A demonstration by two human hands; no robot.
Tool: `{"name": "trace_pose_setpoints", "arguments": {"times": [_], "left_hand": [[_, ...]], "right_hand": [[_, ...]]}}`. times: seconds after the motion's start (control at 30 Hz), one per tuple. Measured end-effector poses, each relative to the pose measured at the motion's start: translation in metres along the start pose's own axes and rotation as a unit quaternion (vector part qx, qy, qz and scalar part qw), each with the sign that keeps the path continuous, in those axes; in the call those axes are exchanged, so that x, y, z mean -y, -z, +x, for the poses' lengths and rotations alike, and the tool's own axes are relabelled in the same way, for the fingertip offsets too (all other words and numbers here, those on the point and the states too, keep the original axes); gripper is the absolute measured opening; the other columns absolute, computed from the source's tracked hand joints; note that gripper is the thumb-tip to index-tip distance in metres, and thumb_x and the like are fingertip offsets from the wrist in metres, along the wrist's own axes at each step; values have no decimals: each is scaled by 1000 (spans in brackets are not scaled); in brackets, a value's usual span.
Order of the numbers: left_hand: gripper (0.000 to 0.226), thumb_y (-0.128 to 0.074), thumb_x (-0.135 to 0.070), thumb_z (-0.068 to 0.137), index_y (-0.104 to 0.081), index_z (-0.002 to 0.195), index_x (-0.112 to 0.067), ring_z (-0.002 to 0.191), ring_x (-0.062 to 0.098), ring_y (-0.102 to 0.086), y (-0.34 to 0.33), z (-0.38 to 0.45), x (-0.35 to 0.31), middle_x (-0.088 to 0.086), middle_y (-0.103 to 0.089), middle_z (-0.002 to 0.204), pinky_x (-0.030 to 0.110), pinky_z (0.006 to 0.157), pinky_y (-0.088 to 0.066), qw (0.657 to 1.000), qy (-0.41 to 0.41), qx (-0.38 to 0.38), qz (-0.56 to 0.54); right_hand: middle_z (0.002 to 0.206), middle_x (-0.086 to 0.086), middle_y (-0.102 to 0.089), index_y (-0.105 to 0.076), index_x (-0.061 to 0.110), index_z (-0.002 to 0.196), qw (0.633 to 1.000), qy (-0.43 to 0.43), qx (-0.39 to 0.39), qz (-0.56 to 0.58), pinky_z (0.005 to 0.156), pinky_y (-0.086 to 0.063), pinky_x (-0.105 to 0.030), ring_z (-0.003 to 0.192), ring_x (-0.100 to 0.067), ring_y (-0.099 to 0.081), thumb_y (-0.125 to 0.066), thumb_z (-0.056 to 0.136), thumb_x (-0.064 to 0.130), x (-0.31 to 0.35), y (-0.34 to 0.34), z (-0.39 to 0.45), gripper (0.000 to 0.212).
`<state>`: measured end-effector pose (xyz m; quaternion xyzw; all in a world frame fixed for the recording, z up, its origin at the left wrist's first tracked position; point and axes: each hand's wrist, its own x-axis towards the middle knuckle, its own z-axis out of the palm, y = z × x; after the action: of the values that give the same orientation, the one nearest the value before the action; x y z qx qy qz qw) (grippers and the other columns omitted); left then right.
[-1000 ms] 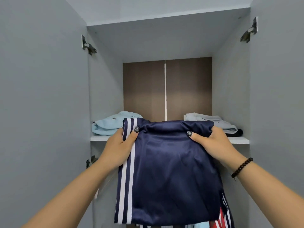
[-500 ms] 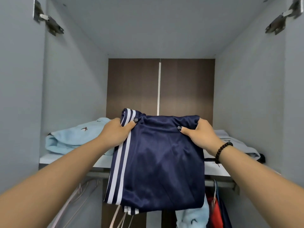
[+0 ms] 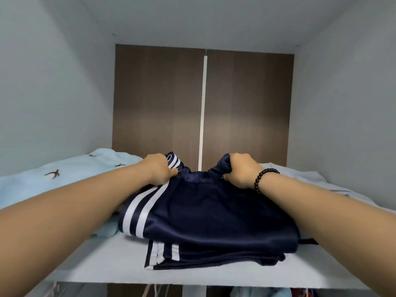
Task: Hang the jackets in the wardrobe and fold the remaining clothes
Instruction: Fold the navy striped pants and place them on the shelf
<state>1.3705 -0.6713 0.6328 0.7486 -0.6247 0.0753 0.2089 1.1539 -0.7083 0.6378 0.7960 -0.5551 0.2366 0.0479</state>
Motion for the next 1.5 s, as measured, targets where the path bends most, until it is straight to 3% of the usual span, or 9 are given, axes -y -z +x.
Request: {"name": "trace_pose_setpoints", "arguments": {"times": [0.17,0.37,0.5,0.63,0.7,0.9,1.17,1.33,1.5], "left_hand": [[63,-50,-49,96,-45,125,6,116,33,-54,-16,25,-2,19,-54,127,31,85,-42,999,14,10,27],[69,-60,-46,91,-36,130,5,106,30,-57,-18,35,-3,18,-56,123,29,74,-40,998,39,43,-35],[35,-63,-42,88,-55,82,-8,71,21,-54,1,19,-9,7,-59,89,26,54,-40,995,0,98,-35],[54,-54,-53,90,-56,124,-11,106,26,-54,10,-12,-23,8,-56,122,27,81,-40,987,-57,150,-20],[51,-43,-56,94,-57,120,-15,107,26,-53,4,-26,-28,7,-55,131,29,83,-36,982,-85,166,14],[46,-21,-44,103,-56,111,-15,102,27,-48,-32,-55,-25,14,-56,127,32,83,-29,979,-111,164,49],[50,-19,-51,97,-54,99,-16,107,29,-50,-42,-57,-17,13,-58,122,38,91,-37,989,-106,86,59],[44,-37,-45,95,-54,128,-21,110,23,-56,-47,-75,-13,1,-62,122,37,94,-44,991,-120,-52,-31],[45,-28,-43,100,-59,117,-16,124,26,-45,-41,-101,-12,6,-57,123,42,104,-36,989,-145,-18,10]], "right_hand": [[108,-12,-61,-52,10,101,998,-25,23,-48,66,-41,-28,84,-26,-56,-63,87,16,4,-12,24,19],[118,-14,-60,-54,5,117,993,-76,54,-76,69,-45,-28,103,-28,-62,-62,89,12,7,-27,32,30],[131,-16,-50,-32,1,136,987,-129,93,-33,86,-48,-31,115,-30,-56,-64,90,17,12,-31,21,58],[146,-17,-29,-9,2,146,987,-134,92,5,101,-42,-36,128,-33,-42,-61,91,26,23,-26,5,79],[151,-14,-16,-6,10,150,994,-83,59,-38,107,-37,-43,134,-36,-31,-56,91,24,29,-16,-7,79],[143,-17,-43,-44,6,137,975,51,197,-95,106,-35,-38,128,-33,-42,-25,105,29,36,-30,-45,44],[142,-16,-44,-47,6,133,979,37,194,-42,109,-32,-43,128,-33,-42,-20,105,22,29,-45,-39,42],[100,-15,-63,-45,15,71,992,101,59,-55,72,-42,-34,80,-24,-50,-24,103,27,34,-43,-60,41],[122,-19,-55,-51,1,113,992,39,86,87,88,-43,-39,107,-33,-53,-21,105,21,38,-37,-85,36]]}}
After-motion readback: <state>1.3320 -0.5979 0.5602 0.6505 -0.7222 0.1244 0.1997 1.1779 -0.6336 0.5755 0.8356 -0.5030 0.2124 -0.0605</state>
